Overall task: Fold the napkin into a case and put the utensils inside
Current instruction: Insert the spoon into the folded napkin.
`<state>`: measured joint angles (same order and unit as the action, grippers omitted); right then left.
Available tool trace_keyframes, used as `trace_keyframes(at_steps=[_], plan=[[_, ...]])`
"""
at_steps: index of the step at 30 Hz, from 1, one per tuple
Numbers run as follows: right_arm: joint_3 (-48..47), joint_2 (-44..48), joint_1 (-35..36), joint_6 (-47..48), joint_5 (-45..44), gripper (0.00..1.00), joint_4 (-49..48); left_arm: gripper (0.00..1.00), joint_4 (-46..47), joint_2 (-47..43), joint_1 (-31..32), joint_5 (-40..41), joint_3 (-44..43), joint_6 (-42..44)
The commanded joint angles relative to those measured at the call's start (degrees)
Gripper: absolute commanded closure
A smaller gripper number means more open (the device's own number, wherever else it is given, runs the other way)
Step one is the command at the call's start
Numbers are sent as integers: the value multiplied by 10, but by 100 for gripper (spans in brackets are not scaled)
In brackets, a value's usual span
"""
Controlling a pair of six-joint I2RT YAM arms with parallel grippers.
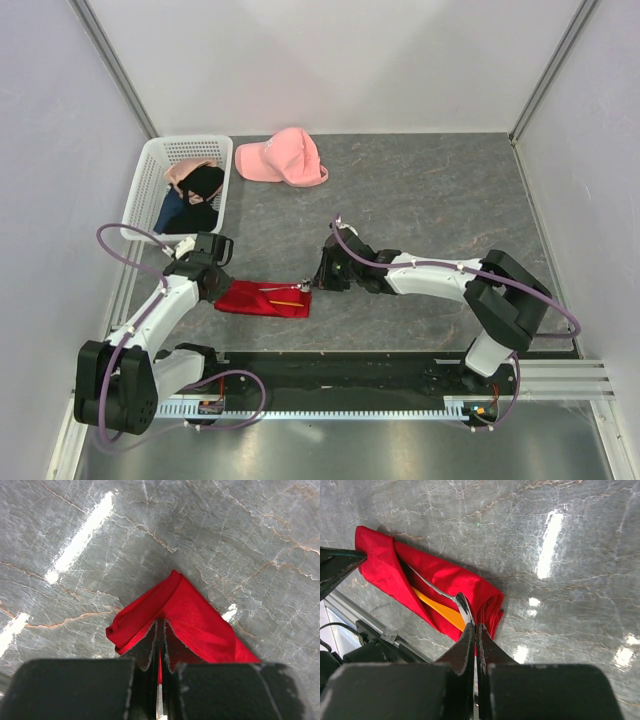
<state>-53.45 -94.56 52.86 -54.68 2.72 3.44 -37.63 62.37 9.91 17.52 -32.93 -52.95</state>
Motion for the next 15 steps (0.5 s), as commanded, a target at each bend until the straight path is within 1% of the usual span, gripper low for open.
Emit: trace_keyframes(at_steps=[1, 15], plan=[[-26, -18, 9, -25, -1, 100, -51, 98, 18, -5, -3, 19, 8, -30], [-39, -53, 39, -89, 0, 100, -74, 98, 17, -31, -3, 14, 22, -32]])
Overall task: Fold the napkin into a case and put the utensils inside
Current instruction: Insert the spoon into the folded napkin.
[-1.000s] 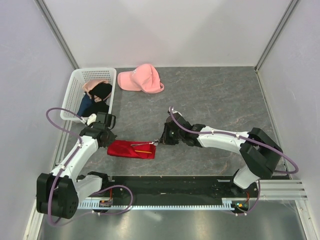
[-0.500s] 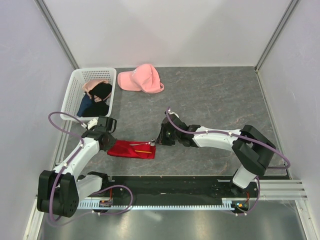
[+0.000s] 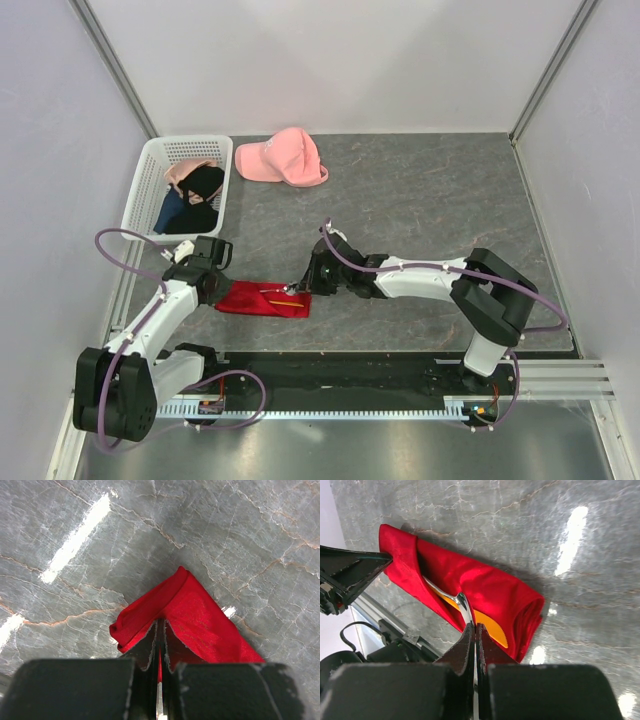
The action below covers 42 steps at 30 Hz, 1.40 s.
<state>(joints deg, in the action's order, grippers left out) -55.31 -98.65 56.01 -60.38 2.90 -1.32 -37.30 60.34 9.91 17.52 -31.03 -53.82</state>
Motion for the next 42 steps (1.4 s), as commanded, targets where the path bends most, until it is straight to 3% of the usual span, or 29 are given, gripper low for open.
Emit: trace_keyframes(at_steps=[1, 22, 24, 30, 31, 36, 39, 42], plan=[[-18, -13, 9, -36, -3, 100, -29, 98, 14, -12, -3, 14, 3, -23], [20, -40, 14, -89, 6, 100, -86, 98, 8, -36, -3, -20, -18, -11], [20, -42, 14, -84, 8, 96, -87, 98, 7, -46, -3, -27, -25, -6], [16, -40, 12, -65, 31, 73, -94, 91, 8, -53, -3, -86, -63, 52], [13, -39, 12, -61, 33, 66, -92, 88, 12, -57, -3, -107, -68, 62], [7, -22, 12, -43, 25, 49, -59, 76, 41, -86, -3, -192, -86, 114], [4, -5, 12, -23, 11, 46, -33, 72, 57, -101, -3, -230, -96, 137], [-11, 17, 12, 10, -5, 45, 4, 68, 92, -102, -3, -331, -101, 172]])
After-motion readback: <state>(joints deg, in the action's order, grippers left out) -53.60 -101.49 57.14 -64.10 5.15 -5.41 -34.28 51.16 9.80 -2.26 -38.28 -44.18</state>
